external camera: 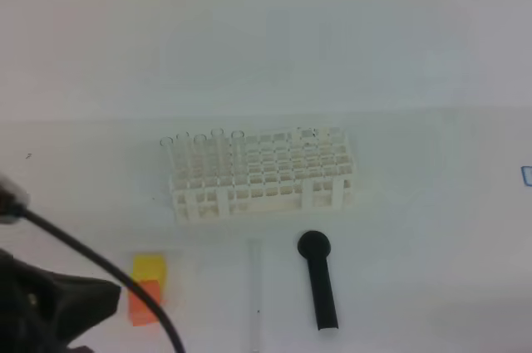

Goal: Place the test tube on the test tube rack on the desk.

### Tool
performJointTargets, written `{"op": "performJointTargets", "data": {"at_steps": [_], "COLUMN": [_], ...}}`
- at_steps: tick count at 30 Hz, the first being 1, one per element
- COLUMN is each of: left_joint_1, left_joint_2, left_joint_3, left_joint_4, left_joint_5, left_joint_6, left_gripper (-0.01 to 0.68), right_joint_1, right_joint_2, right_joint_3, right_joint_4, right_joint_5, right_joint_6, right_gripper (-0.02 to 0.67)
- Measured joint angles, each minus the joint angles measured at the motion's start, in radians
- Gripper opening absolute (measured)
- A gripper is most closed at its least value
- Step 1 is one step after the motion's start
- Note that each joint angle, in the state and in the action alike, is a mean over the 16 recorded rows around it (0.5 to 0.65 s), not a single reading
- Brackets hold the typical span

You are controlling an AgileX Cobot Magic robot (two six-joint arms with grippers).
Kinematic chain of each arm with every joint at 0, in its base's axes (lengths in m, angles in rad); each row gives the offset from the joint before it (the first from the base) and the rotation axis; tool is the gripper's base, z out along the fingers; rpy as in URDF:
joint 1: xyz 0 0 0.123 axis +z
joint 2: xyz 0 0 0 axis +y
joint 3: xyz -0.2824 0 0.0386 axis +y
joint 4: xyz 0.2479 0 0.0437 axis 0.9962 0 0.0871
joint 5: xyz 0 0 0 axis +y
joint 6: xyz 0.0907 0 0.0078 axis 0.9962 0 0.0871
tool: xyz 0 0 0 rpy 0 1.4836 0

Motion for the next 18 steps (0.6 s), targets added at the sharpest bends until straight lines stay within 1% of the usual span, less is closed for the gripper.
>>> {"op": "performJointTargets", "data": {"at_steps": [5,12,18], "left_joint_1": [-0.102,-0.245,-0.340], "left_joint_2": [0.188,0.435,0.644], "left_joint_3": [-0.063,-0.102,-0.182], "left_joint_4": [0.125,0.196,0.313], "left_joint_5": [0.075,0.057,0.052], "left_joint_6": [-0.155,-0.308,-0.517], "left_gripper": [-0.001,-0.001,-0.001], "right_joint_1": [0.000,0.000,0.000], "right_joint_2": [0.000,0.000,0.000], "right_joint_3": [0.000,0.000,0.000], "right_joint_4": [0.000,0.000,0.000], "right_joint_5": [0.000,0.000,0.000], "right_joint_6": [0.000,0.001,0.001], "right_gripper": [-0.001,-0.001,-0.001]}}
